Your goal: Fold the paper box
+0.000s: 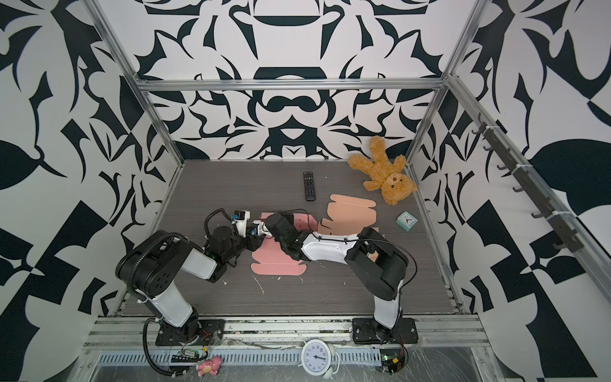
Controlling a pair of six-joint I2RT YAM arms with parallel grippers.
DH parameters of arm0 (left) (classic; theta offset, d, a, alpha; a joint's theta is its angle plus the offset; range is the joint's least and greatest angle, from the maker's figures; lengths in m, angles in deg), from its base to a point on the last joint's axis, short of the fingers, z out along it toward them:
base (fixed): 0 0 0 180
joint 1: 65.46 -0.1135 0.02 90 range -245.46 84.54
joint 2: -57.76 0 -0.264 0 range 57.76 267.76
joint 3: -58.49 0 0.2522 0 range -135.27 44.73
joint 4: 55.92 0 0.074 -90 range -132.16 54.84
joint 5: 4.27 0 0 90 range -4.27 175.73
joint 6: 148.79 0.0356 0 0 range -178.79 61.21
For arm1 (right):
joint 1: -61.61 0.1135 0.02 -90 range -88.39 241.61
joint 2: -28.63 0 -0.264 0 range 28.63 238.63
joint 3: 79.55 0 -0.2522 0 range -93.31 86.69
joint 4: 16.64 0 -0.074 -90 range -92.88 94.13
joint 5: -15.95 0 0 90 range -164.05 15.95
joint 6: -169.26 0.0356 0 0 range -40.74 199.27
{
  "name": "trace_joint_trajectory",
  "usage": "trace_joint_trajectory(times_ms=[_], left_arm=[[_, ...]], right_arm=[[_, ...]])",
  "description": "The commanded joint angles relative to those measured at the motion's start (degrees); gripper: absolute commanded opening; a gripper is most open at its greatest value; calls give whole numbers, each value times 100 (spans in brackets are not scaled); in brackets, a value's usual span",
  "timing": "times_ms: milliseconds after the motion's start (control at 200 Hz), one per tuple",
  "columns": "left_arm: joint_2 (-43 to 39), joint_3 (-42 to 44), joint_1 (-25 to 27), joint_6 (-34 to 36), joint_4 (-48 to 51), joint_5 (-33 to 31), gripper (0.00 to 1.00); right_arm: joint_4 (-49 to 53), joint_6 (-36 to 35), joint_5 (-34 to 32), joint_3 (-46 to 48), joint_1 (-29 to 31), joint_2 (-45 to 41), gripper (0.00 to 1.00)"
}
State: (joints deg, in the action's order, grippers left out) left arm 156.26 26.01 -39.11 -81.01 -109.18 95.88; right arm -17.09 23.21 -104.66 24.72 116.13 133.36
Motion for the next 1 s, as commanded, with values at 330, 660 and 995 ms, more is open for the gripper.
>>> trace_joint_trajectory(times_ms=[330, 660, 995], left_arm=[[-89, 35, 373, 185, -417, -1293, 36], [-133, 91, 447, 472, -386, -1449, 27], [-265, 216, 488, 760, -252, -1565, 22]], right_arm=[[516, 613, 125, -60, 268, -285, 9], [784, 993, 313, 85, 410, -488, 21], [1145, 1967, 1136, 268, 436, -1191, 47]])
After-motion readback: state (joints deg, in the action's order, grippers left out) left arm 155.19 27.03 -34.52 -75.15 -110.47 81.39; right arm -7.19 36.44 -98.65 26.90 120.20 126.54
